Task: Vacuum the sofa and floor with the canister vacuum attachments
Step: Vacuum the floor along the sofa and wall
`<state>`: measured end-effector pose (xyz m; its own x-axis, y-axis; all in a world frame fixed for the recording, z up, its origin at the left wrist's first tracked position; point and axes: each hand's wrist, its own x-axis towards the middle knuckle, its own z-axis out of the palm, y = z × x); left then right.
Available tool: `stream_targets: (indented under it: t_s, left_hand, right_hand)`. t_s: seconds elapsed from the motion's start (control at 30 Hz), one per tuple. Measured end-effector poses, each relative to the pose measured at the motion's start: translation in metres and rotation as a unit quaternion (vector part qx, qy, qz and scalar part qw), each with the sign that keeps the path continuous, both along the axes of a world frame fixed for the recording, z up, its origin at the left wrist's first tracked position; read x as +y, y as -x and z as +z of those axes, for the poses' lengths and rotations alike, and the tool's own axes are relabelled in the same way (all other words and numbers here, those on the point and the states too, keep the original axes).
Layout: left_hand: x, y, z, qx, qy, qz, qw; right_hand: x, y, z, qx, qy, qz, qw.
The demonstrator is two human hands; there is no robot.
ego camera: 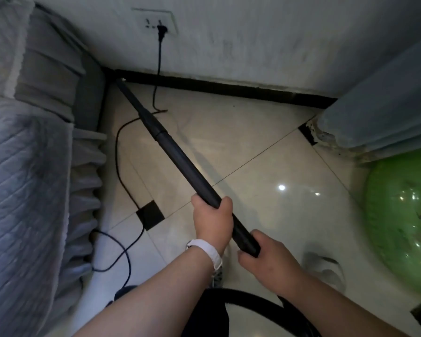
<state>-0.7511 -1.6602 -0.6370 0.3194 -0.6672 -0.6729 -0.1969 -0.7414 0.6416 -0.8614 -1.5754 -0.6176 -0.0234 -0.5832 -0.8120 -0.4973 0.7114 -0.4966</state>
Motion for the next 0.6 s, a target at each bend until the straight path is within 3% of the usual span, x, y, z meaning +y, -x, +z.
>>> stream_targets:
  t_s: [0.33, 0.6]
  left_hand:
    - [0.055, 0.018, 0.029, -0.034, 0.006, 0.149, 0.988]
    - [0.108, 0.035, 0.039, -0.005, -0.007, 0.238, 0.971]
  right_hand:
    - [0.020, 0.036, 0.013, -0.030, 0.015, 0.138, 0.990]
    - [0.045, 0.058, 0.029, -0.020, -0.018, 0.244, 0.969]
